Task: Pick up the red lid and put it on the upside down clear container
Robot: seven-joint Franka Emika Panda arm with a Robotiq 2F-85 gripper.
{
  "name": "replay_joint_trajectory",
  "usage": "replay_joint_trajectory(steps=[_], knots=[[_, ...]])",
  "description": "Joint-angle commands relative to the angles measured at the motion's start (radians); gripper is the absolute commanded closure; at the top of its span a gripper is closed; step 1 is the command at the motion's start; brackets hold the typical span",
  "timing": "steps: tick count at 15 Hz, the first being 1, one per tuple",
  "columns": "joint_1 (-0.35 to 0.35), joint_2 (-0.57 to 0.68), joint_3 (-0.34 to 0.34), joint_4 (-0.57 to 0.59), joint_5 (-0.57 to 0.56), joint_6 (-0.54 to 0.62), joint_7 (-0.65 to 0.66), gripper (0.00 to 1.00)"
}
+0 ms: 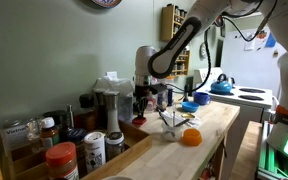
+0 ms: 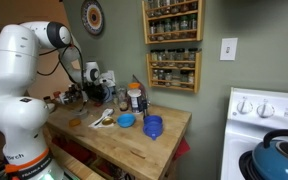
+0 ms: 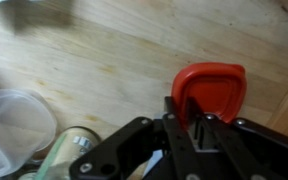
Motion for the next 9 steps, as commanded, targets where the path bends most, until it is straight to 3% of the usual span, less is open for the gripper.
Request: replay_joint_trajectory(steps=[1, 6, 9], knots=[[-0.026, -0.106, -0.006, -0.057, 0.062, -0.090, 0.080, 0.96], [-0.034, -0.251, 0.012, -0.112, 0.088, -0.224, 0.167, 0.96], [-0.011, -0.357, -0.008, -0.178, -0.013, -0.213, 0.357, 0.96]])
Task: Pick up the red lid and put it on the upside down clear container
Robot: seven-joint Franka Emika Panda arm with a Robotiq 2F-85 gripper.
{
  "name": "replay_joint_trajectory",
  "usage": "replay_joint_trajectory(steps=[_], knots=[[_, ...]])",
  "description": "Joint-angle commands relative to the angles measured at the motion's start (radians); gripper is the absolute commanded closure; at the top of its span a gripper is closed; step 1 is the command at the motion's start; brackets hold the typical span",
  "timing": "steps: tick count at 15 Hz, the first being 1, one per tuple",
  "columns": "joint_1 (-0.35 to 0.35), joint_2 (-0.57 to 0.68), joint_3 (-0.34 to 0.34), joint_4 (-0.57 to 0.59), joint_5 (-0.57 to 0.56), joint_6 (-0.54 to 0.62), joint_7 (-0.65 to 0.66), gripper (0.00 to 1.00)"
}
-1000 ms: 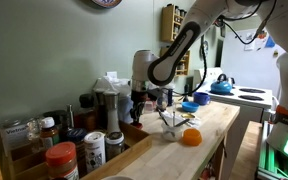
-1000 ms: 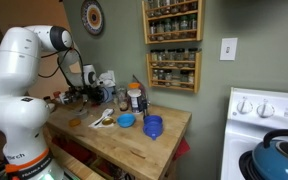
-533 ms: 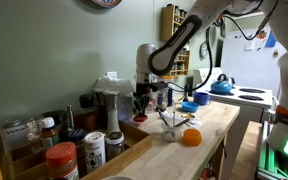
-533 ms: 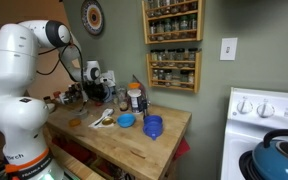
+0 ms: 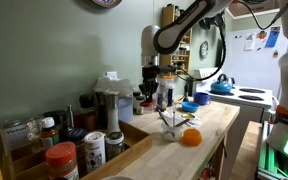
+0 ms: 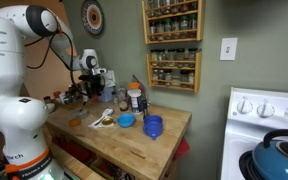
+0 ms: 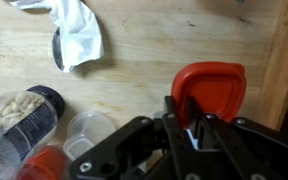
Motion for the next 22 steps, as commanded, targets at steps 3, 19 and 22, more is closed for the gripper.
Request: replay_joint_trajectory(steps=[3, 19, 22], knots=[[-0.017, -0.100, 0.024, -0.062, -0.035, 0.021, 0.120, 0.84], [-0.188, -0.313, -0.015, -0.148, -0.079, 0.041, 0.445, 0.96], [-0.187, -0.291, -0.007, -0.116, -0.046, 0.042, 0.392, 0.84]])
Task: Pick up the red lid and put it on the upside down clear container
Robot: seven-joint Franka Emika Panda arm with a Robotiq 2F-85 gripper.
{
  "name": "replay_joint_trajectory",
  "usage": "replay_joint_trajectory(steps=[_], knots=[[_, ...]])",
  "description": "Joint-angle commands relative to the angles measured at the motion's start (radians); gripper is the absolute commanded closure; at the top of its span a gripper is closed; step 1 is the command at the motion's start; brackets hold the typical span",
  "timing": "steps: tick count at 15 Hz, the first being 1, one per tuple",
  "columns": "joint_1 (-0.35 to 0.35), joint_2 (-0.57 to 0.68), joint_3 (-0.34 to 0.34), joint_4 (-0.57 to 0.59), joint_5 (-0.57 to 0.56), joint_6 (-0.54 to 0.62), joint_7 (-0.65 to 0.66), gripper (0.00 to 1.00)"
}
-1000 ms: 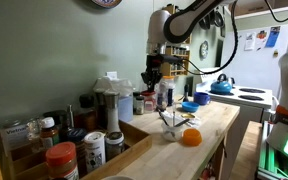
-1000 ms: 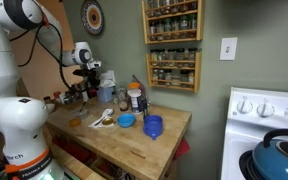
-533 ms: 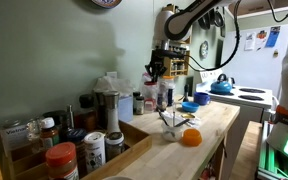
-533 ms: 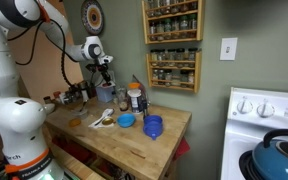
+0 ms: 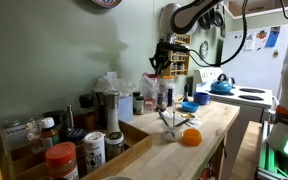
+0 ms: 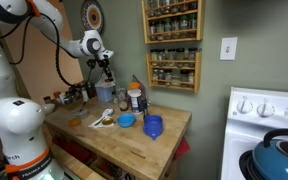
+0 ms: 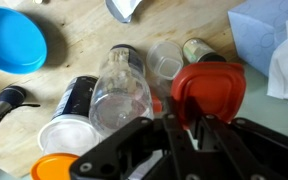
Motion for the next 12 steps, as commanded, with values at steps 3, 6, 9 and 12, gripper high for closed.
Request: replay_joint_trajectory(steps=[3, 6, 9, 12], knots=[[-0.032, 0.006, 0.007, 0.005, 0.000, -0.023, -0.017, 0.96], [-0.068, 0.007, -0.020, 0.001, 0.011, -0.045, -0.023, 0.96], [-0.100, 0.005, -0.048, -0.009, 0.060, -0.084, -0.064, 0.96], [-0.112, 0.000, -0.059, -0.009, 0.104, -0.098, -0.110, 0.96]])
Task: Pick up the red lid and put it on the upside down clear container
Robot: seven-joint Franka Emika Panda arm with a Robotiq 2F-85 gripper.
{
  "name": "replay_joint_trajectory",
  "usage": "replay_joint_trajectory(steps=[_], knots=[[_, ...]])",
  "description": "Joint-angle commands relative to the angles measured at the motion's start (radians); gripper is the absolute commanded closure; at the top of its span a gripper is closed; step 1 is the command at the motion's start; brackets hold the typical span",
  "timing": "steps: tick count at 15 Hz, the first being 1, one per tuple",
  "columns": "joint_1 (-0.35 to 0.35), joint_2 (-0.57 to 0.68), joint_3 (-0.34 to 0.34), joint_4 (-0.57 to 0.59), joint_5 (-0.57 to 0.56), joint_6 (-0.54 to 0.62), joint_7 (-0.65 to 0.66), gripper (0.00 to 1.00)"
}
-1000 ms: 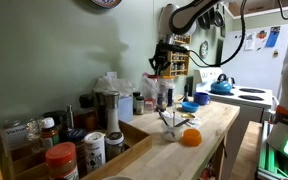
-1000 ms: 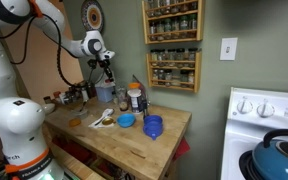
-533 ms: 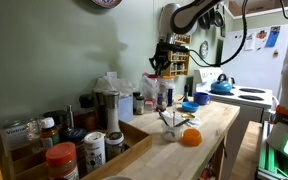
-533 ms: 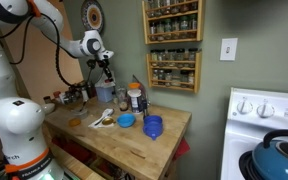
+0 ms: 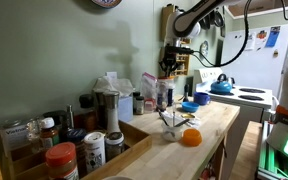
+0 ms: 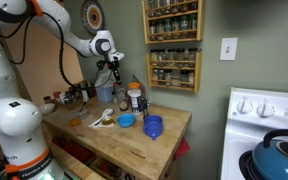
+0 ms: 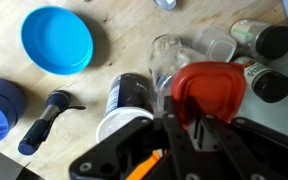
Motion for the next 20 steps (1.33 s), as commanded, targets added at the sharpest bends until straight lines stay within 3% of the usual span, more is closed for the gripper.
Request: replay_joint_trajectory(steps=[1, 20], knots=[[-0.012, -0.013, -0.007, -0.009, 0.069, -0.017, -0.063, 0.96], [-0.014, 0.050, -0.009, 0.016, 0.034, -0.002, 0.007, 0.96]])
